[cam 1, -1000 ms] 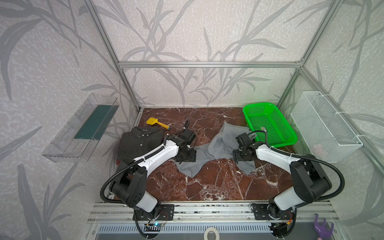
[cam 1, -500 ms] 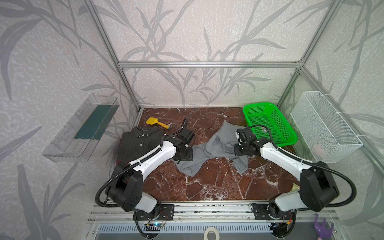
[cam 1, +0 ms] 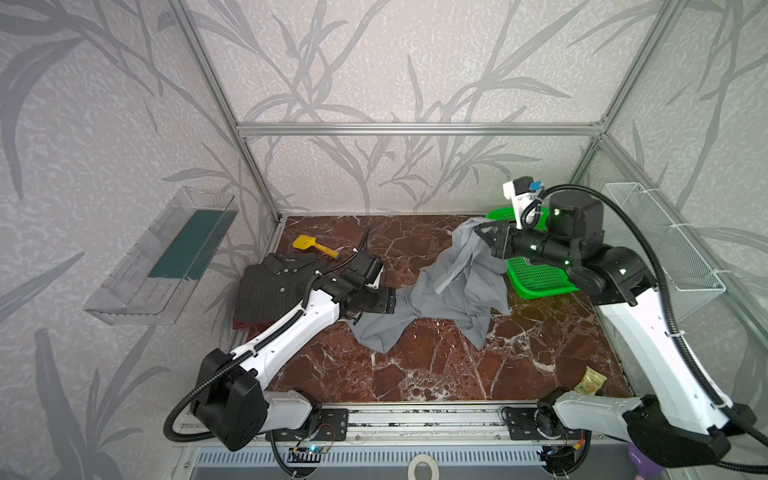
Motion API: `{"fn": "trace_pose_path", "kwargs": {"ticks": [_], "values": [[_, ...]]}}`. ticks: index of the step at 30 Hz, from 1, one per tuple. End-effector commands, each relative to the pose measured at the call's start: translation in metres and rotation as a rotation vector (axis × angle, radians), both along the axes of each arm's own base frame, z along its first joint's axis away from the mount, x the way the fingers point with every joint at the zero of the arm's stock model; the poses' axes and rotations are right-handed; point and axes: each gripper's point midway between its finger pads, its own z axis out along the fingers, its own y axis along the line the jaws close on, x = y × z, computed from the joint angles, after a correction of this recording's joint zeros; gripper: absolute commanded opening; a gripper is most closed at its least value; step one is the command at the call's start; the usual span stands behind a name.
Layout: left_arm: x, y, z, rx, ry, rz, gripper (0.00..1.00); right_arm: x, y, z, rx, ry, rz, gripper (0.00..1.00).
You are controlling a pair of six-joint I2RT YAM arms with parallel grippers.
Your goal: Fold and stack the long sleeve shirts
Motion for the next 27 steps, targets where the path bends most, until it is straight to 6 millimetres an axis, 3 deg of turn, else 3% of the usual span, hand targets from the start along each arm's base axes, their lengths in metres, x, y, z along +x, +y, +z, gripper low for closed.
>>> {"fn": "trace_pose_path", "kwargs": {"ticks": [1,5,8,10,12,15,18,21,23,27], "values": [[-0.002,-0.030,0.035,-0.077,-0.145,-0.138,0.87,-0.021,0.014,0.047,0.092,-0.003,0.116,0.00],[-0.006,-0.043,0.040,-0.066,-0.243,-0.217,0.92,-0.038,0.015,0.109,0.177,-0.079,0.176,0.00],[0.003,-0.041,0.043,-0.050,-0.339,-0.216,0.94,-0.054,0.016,0.141,0.231,-0.114,0.232,0.00],[0.007,-0.039,0.050,-0.037,-0.396,-0.214,0.95,-0.059,0.017,0.150,0.275,-0.104,0.275,0.00],[0.007,-0.040,0.063,-0.048,-0.433,-0.232,0.95,-0.058,0.015,0.158,0.321,-0.087,0.309,0.00],[-0.006,-0.044,0.097,-0.133,-0.491,-0.271,0.95,-0.048,-0.001,0.167,0.377,-0.079,0.260,0.00],[-0.037,-0.049,0.138,-0.256,-0.550,-0.340,0.96,-0.038,-0.016,0.166,0.360,-0.102,0.174,0.00],[-0.069,-0.053,0.164,-0.355,-0.590,-0.413,0.99,-0.021,-0.025,0.157,0.324,-0.104,0.094,0.00],[-0.087,-0.062,0.167,-0.397,-0.558,-0.488,0.99,-0.014,-0.031,0.154,0.288,-0.127,0.043,0.00],[-0.103,-0.086,0.142,-0.376,-0.480,-0.593,0.99,-0.015,-0.030,0.155,0.291,-0.134,0.053,0.00]]}}
